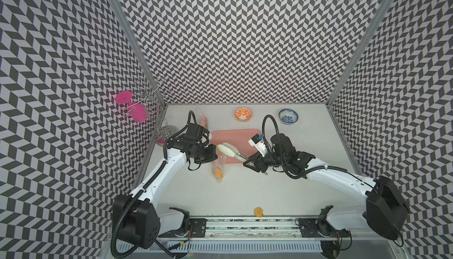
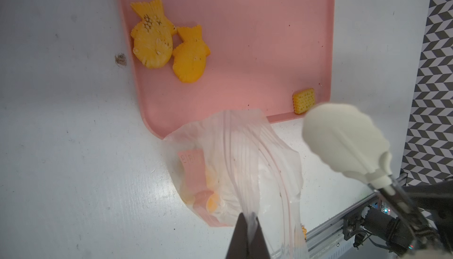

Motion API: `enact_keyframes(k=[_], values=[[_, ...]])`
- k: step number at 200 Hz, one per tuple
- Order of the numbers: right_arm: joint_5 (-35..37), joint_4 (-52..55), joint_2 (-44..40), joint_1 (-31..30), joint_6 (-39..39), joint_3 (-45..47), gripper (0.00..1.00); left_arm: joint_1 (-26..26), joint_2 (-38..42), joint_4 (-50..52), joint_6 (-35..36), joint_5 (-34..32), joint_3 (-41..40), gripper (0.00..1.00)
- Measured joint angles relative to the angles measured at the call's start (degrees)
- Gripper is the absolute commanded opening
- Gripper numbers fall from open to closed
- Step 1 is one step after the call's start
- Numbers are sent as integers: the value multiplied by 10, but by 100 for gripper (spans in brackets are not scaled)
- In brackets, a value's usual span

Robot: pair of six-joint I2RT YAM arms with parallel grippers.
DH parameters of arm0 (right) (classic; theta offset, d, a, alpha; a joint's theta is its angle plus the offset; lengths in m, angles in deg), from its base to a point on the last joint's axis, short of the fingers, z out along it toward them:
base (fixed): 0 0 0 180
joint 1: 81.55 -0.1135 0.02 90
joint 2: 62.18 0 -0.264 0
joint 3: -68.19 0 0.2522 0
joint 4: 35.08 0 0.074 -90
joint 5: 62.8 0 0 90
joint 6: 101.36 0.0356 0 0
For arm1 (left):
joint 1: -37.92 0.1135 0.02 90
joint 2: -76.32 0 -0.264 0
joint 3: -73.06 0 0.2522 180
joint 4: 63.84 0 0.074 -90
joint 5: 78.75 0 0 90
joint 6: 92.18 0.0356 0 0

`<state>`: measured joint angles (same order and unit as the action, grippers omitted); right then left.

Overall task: Put the cookies into a resealable bag to prevent moisture
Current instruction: Place the cookie in the ziploc bag, then adjust the cookie on the tray.

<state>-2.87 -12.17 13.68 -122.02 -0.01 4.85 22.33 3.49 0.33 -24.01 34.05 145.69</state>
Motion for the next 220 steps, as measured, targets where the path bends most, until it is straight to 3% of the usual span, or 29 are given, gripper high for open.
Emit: enact_keyframes(k=[45, 91, 141, 220], values=[[173, 175, -59, 38, -104, -33, 48, 0, 0, 3, 3, -2, 0, 0], [253, 316, -34, 79, -195, -66, 47, 0, 0, 2, 6, -2, 0, 0], [303, 380, 24, 79, -276, -97, 48, 0, 0, 2, 12, -2, 0, 0], [319, 384, 93, 61, -316, -125, 47, 0, -6, 1, 15, -2, 0, 0]])
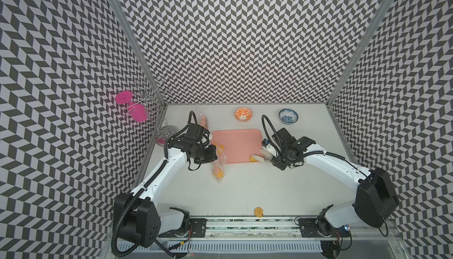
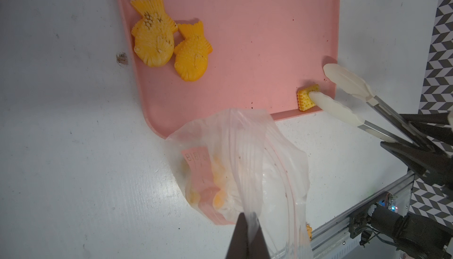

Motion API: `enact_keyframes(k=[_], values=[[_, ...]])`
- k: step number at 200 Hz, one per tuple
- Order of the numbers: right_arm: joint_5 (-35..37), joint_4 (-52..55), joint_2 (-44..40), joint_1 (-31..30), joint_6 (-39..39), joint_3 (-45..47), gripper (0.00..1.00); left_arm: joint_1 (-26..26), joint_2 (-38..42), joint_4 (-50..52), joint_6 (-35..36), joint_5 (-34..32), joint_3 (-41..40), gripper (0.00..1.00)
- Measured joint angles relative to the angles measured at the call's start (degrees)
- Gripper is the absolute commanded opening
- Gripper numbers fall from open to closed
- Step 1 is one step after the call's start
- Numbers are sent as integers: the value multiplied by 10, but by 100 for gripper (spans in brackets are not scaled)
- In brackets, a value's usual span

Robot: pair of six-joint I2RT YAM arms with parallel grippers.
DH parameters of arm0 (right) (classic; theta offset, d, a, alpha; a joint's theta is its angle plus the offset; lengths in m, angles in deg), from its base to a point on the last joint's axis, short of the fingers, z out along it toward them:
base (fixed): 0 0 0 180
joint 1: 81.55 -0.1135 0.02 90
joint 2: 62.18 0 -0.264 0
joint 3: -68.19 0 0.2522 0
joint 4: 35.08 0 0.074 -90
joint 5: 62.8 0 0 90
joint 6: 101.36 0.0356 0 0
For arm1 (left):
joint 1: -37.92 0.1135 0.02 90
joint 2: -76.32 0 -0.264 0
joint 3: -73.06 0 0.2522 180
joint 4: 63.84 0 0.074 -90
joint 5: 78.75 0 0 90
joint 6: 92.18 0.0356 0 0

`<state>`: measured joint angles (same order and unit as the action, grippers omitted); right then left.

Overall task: Put the cookies into a resealable bag to prevent moisture
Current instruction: Adjust the cookie on the tray.

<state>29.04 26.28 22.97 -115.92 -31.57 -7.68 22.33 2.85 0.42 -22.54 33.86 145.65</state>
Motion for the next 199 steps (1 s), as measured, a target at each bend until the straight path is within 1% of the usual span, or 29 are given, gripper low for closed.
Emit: enact_keyframes(k=[32, 68, 92, 122, 149, 170, 199], values=[[7, -11, 24, -3, -9, -17, 46, 0, 0, -1, 2, 0, 0, 0], [32, -27, 49, -8, -10, -18, 44, 0, 0, -1, 4, 0, -1, 0], [41, -32, 74, -8, 2, -49, 43, 0, 0, -1, 4, -2, -2, 0], [26, -60, 79, -8, 18, -80, 44, 0, 0, -1, 4, -4, -2, 0], [-5, -78, 78, -3, 23, -81, 46, 0, 0, -1, 6, -4, -2, 0], [-20, -91, 66, 1, 8, -63, 50, 0, 0, -1, 8, -4, -2, 0], [-16, -85, 59, 2, -46, -50, 52, 0, -3, -1, 11, -4, -2, 0]])
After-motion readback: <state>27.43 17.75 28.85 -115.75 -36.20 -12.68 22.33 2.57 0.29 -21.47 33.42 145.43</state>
